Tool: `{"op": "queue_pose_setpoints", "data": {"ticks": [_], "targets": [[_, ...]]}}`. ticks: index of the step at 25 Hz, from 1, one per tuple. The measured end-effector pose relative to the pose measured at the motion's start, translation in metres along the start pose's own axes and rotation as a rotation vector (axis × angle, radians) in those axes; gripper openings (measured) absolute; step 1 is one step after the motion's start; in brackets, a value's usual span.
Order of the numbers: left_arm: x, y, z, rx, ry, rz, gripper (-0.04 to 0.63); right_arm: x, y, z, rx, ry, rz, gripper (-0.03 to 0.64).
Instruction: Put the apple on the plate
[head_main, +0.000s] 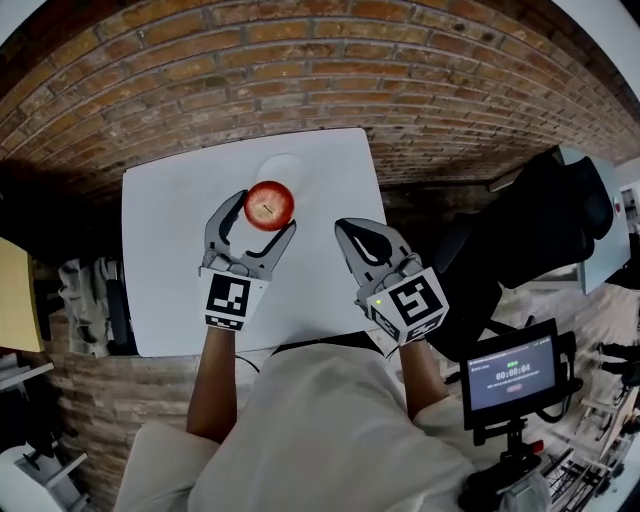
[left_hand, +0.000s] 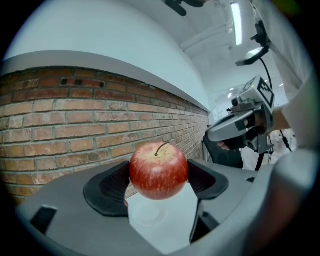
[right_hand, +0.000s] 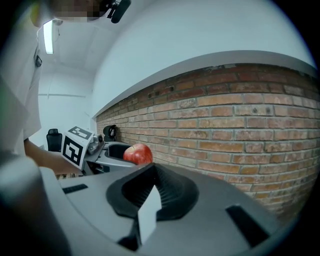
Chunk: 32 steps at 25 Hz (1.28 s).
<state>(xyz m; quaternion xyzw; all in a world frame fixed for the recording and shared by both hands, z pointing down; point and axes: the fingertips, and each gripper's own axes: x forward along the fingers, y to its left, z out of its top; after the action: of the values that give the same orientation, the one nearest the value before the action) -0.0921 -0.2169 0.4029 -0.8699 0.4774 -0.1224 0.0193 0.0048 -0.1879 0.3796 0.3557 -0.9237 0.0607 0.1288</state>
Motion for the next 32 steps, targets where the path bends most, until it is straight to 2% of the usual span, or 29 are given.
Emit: {"op": "queue_pose_setpoints", "data": {"ticks": [15,21,32], "targets": [[0.029,0.020,-0.034,-0.041,0.069,-0.016,0.370,0.018,-0.002,-0.016,0.075,0.054,-0.008,0.003],[0.082,0.028,-0.069,-0.053,0.127,-0.008,0.370,0.028,-0.036,-0.038,0.103,0.094,-0.012,0.003],[0.117,0.045,-0.094,-0.093,0.110,0.028,0.370,0.043,-0.057,-0.046,0.118,0.119,-0.043,0.003]]}}
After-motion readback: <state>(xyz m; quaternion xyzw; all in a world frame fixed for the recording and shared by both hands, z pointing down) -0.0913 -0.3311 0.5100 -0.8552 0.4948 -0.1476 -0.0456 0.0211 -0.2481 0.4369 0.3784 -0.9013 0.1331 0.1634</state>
